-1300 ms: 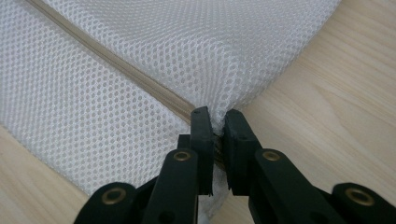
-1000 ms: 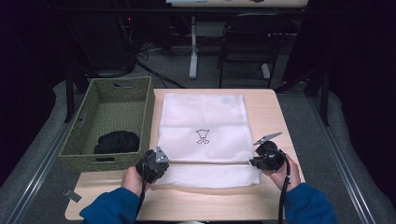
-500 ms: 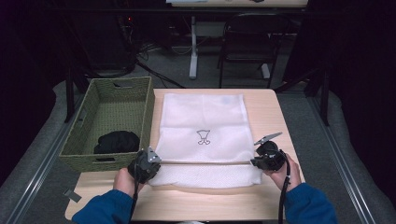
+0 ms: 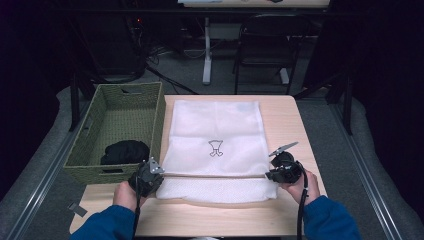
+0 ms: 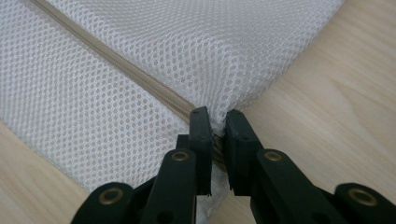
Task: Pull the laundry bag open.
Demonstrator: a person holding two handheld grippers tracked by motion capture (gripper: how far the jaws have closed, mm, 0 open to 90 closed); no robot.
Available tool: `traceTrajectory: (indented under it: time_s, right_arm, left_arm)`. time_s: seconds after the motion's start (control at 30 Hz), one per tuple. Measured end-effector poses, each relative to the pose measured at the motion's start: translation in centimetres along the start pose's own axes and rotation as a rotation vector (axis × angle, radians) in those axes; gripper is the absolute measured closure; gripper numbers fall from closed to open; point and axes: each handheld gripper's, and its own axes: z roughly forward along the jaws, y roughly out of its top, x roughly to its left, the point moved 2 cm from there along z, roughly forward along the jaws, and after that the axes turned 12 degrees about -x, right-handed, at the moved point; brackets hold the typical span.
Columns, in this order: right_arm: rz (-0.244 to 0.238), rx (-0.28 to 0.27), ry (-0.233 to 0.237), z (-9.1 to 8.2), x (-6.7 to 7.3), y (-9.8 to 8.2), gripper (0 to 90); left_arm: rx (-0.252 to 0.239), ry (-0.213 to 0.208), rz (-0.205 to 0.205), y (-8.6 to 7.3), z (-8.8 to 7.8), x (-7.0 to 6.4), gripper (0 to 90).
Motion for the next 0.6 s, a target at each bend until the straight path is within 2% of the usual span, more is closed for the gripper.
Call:
traceTrajectory:
  time_s: [0.1,0.27,0.3,0.47,0.57,0.6]
  right_arm:
    - [0.007,0.021,0.019,0.5,0.0,-0.1,81.6]
    - [0.009,0.063,0.018,1.2,0.0,-0.5,79.5]
    - [-0.01,0.07,0.024,1.3,-0.1,-0.5,79.2]
    - [0.001,0.051,0.027,1.2,-0.1,-0.4,78.6]
    - [0.005,0.062,0.035,1.2,-0.3,-0.5,77.5]
    - [0.027,0.062,0.041,1.2,-0.2,-0.5,77.5]
  left_arm:
    - [0.006,-0.002,-0.003,0.0,0.3,0.0,87.1]
    - [0.026,-0.01,-0.002,0.0,0.6,0.0,87.0]
    - [0.026,-0.01,-0.002,0.0,0.6,0.0,86.9]
    - [0.041,-0.013,0.001,0.1,1.0,0.0,86.5]
    - [0.044,-0.023,-0.008,0.1,1.1,-0.1,85.9]
    - [0.046,-0.035,-0.011,0.1,1.1,-0.1,84.3]
